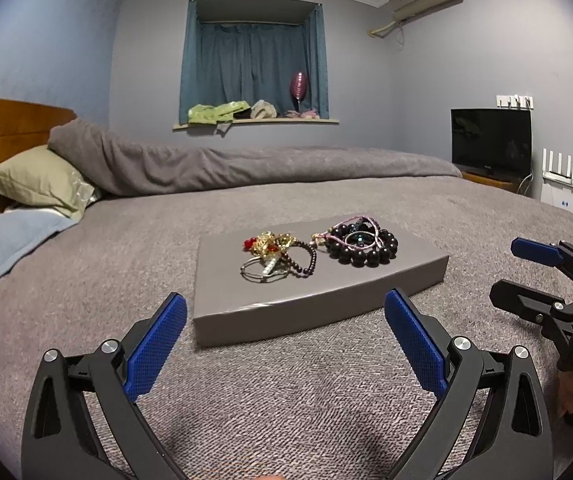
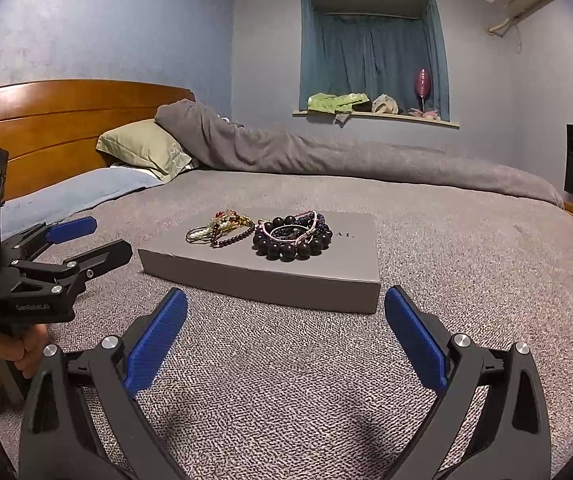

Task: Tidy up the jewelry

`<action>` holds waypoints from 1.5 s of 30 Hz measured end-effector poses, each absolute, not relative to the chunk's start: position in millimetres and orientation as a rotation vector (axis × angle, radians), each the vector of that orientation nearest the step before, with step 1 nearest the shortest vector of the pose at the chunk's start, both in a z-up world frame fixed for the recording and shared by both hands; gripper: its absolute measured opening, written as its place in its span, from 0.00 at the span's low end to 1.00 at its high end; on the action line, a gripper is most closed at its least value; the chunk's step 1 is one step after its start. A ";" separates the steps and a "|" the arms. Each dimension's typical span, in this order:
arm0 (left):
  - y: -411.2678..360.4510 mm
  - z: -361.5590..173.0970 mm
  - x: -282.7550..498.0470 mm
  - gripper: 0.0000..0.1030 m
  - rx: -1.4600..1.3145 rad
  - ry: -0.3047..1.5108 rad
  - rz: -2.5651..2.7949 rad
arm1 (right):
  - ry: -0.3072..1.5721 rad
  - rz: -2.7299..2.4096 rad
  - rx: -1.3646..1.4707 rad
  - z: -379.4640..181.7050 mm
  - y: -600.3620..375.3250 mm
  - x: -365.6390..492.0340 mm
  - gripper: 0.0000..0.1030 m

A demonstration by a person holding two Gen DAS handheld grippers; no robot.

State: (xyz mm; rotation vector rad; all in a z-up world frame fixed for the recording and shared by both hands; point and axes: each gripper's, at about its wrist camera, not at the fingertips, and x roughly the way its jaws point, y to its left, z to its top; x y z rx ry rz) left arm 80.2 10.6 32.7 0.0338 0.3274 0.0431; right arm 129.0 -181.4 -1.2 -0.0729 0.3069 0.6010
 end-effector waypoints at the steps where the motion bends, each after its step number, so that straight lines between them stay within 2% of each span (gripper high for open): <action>1: 10.7 32.7 80.2 0.95 0.033 0.327 0.043 | 0.307 0.601 -0.073 -0.8 -181.5 129.3 0.95; 45: 10.4 31.4 79.9 0.95 0.021 0.335 0.043 | 0.312 0.608 -0.072 -1.1 -179.7 131.8 0.95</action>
